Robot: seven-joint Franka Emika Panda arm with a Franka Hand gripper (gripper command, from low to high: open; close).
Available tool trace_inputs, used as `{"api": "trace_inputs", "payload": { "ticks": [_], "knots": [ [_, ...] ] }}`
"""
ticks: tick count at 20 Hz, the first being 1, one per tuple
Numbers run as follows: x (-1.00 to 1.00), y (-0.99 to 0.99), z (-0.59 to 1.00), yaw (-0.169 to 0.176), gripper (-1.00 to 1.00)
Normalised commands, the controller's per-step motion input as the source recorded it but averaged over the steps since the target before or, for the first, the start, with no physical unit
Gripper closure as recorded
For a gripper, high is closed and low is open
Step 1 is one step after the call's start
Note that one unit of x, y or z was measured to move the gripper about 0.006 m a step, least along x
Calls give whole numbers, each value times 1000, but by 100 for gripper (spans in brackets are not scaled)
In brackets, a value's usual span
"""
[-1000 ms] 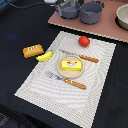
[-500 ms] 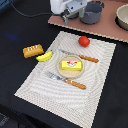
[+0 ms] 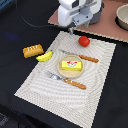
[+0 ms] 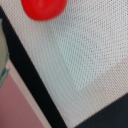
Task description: Interact with the objects in diverse but meaningful ways.
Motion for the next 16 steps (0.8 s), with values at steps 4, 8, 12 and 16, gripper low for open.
{"api": "trace_inputs", "payload": {
  "ticks": [4, 8, 12, 16],
  "knots": [
    [383, 0, -189, -10, -100],
    [274, 50, -158, 0, -100],
    [351, 47, -175, 0, -100],
    [519, 64, -138, -2, -100]
  ]
}}
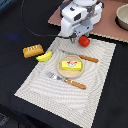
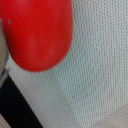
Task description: Interact with the objects in diverse but meaningful ways.
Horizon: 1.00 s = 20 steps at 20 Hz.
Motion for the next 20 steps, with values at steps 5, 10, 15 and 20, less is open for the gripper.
{"api": "trace_inputs", "payload": {
  "ticks": [5, 10, 15, 20],
  "knots": [
    [502, 89, -161, 0, -100],
    [395, 51, -208, 0, -100],
    [333, 42, -209, 0, 100],
    [424, 53, -2, 0, 100]
  ]
}}
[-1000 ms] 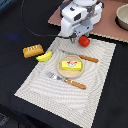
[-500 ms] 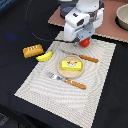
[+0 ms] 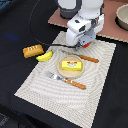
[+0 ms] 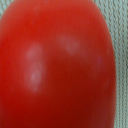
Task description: Interact with the objects in diverse but meaningful ways.
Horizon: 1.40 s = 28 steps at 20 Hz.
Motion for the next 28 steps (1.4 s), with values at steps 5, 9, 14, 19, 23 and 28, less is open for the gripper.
{"api": "trace_inputs", "payload": {
  "ticks": [5, 9, 14, 19, 23, 28],
  "knots": [
    [466, 50, 33, 0, 100],
    [519, 64, 64, 0, 100],
    [189, -87, 702, -4, 100],
    [-218, -543, 974, -29, 100],
    [-169, -711, 881, -8, 100],
    [-187, -828, 464, 0, 100]
  ]
}}
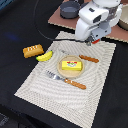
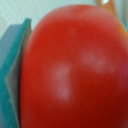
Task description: Interact with the objects in diverse but meaningful ways.
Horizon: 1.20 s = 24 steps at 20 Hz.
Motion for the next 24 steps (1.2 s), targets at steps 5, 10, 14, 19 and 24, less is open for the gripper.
{"api": "trace_inputs", "payload": {
  "ticks": [5, 10, 14, 19, 24],
  "knots": [
    [-403, -877, 78, 0, 100],
    [-598, -859, -74, 0, 100],
    [-725, -793, -172, 0, 100],
    [-607, -818, 138, 0, 100],
    [-696, -751, -7, 0, 100]
  ]
}}
